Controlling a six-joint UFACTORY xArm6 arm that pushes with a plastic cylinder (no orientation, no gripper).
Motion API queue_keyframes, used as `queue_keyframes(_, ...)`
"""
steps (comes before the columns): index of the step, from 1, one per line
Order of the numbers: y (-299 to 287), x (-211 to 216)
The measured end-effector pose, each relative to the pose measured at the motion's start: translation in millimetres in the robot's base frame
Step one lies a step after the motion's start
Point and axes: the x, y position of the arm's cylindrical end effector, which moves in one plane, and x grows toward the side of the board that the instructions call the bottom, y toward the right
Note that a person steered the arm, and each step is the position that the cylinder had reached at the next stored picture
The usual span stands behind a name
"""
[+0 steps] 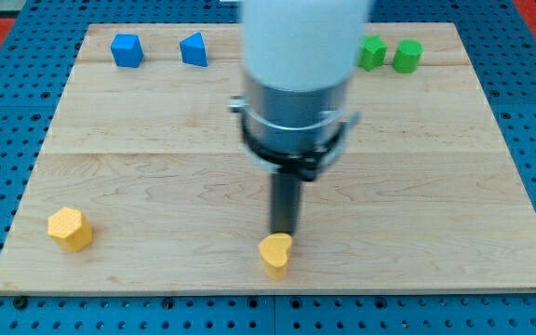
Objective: Move the heart diagonally to the bottom left of the triangle
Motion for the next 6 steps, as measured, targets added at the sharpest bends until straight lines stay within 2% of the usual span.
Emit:
queue_keyframes(1,-15,9)
queue_keyframes(2,40,5)
queue_keyframes(3,48,38)
queue_keyframes(4,53,41)
queue_keyframes(5,28,68)
queue_keyframes(6,-29,49)
